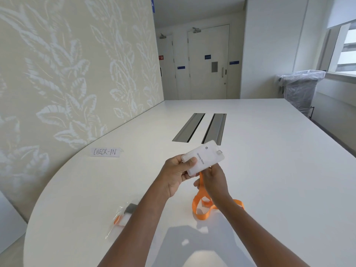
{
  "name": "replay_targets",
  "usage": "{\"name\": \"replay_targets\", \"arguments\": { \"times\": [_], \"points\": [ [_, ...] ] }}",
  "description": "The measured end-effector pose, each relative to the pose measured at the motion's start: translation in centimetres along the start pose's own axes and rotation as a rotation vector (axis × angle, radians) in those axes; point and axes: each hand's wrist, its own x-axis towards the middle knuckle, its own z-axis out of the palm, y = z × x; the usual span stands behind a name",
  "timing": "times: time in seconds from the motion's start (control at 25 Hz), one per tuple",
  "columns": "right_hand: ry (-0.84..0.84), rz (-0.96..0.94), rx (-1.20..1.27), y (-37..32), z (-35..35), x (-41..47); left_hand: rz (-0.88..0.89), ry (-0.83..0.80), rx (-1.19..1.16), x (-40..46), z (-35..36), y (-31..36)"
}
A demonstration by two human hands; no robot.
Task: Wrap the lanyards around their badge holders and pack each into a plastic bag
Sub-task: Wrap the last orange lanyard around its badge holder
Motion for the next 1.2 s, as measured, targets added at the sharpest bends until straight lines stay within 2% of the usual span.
{"name": "replay_targets", "arguments": {
  "times": [0.08,0.16,0.36,0.52,0.68,0.92,1.12,1.2],
  "points": [
    [-0.041,-0.044,0.007,-0.5,0.3,-0.2,0.017,0.004,-0.014,0.0,0.3,0.0],
    [-0.074,-0.033,-0.013,-0.9,0.6,-0.8,0.082,0.095,0.003,0.2,0.2,0.2],
    [-0.059,0.038,-0.106,-2.6,0.9,-2.1,0.233,0.381,0.332,1.1,-1.3,0.7],
    [-0.139,0.075,-0.218,-5.0,0.4,-2.6,0.328,0.52,0.58,1.3,-1.5,1.3],
    [-0.209,0.012,-0.439,-6.8,0.0,-3.2,0.377,0.6,0.723,1.4,-1.7,1.4],
    [-0.263,-0.019,-0.461,-8.1,-0.1,-4.0,0.435,0.695,0.705,1.1,-1.8,1.6],
    [-0.248,0.131,-0.605,-5.9,-0.8,-3.2,0.499,0.627,0.585,0.4,-1.3,3.2],
    [-0.207,0.112,-0.62,-4.8,-0.9,-2.4,0.522,0.577,0.549,0.0,-0.9,3.9]
  ]
}}
